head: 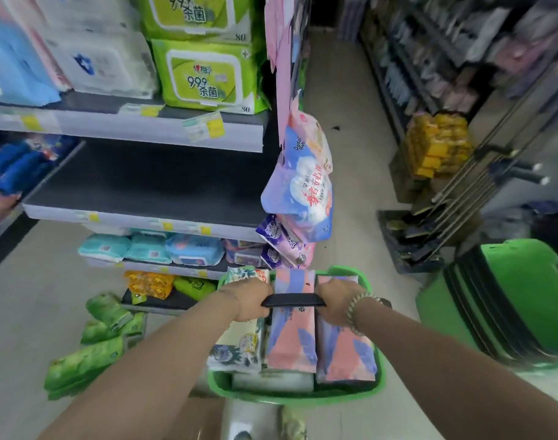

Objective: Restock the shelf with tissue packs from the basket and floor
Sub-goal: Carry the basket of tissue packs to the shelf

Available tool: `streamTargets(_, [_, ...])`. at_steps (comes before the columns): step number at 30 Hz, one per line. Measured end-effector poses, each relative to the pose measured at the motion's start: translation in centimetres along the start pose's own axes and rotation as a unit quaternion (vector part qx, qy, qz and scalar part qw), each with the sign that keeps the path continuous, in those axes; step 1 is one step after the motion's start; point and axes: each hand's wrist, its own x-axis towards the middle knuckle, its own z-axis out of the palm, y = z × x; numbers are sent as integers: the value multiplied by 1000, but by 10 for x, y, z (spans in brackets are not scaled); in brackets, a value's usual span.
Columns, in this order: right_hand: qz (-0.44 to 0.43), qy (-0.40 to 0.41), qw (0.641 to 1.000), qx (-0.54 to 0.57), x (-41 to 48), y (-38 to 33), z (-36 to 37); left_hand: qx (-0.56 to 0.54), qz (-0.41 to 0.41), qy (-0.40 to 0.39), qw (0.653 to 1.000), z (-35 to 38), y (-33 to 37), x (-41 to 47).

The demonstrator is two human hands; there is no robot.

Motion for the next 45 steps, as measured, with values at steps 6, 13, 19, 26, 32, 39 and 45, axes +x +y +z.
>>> streamTargets(6, [84, 7, 996, 26, -2, -1, 7, 48, 73, -12, 996, -13, -8, 28])
streamTargets(13, [190, 39, 976, 94, -22, -4, 24, 119, 165, -34, 978, -30, 3, 55])
streamTargets(19, [255, 48, 957, 127, -44, 10, 40, 150, 225, -74, 960, -35, 38, 79])
streamTargets(26, [307, 26, 938, 159, -71, 37, 61, 186, 274, -115, 936, -31, 88, 108])
streamTargets(32, [348, 14, 920, 182, -97, 56, 78, 204, 302, -131, 922, -21, 129, 125])
streamTargets(39, [395, 18, 895, 206, -119, 58, 96, 237, 339, -139, 900, -10, 159, 138])
streamTargets(45, [465, 41, 853, 235, -134, 48, 108, 278, 386, -150, 867, -9, 185, 146])
